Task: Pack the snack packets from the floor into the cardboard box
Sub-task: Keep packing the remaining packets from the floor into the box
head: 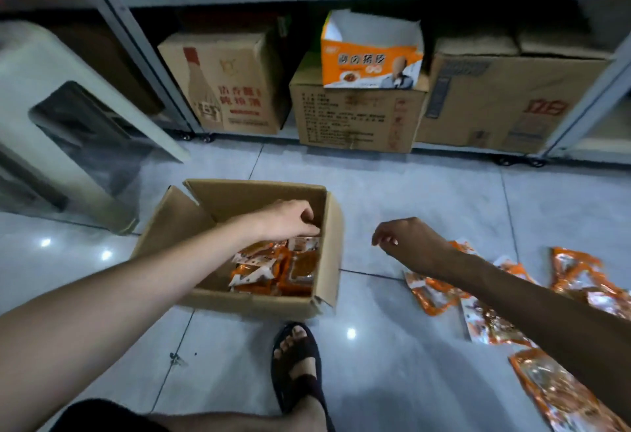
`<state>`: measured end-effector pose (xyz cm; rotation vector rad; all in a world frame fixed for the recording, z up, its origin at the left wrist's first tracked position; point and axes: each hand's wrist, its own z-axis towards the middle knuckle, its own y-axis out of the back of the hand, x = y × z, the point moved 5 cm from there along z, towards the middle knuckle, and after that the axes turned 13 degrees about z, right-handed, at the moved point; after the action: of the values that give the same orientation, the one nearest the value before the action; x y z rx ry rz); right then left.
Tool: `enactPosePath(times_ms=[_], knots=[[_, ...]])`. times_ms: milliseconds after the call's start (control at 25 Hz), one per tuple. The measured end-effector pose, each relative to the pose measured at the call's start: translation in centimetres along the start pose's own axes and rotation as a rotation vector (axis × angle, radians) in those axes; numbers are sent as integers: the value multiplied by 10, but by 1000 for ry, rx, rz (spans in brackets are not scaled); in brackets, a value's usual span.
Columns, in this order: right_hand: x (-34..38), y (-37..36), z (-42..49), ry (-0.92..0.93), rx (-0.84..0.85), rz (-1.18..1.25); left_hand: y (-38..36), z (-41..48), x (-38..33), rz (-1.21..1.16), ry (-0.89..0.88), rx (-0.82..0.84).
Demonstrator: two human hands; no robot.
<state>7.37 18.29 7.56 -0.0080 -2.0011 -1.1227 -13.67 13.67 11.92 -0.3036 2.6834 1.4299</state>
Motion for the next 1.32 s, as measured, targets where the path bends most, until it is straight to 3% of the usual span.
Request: enactPosePath(times_ms=[280, 480, 640, 760, 880, 1000, 1120, 1320], knots=[[-95, 77, -152, -221, 45, -15, 5, -15, -191, 18, -241, 5], [-183, 113, -248, -400, 280, -15, -47, 6, -300, 11, -341, 82], [-275, 112, -283, -558, 190, 65, -96, 47, -350, 19, -338, 98], [-334, 63, -291, -652, 68, 101, -136, 86, -362, 13, -320, 99], [-365, -11, -278, -672, 36, 91, -175, 130, -367, 237, -365, 59], [-376, -55, -255, -680, 4, -100, -202, 170, -381, 441, -503, 23], [-381, -64, -243, -707, -27, -150, -223, 200, -408, 688, -680, -45], [-389, -66, -237, -729, -187, -29, -265, 230, -447, 1006, -849, 16]])
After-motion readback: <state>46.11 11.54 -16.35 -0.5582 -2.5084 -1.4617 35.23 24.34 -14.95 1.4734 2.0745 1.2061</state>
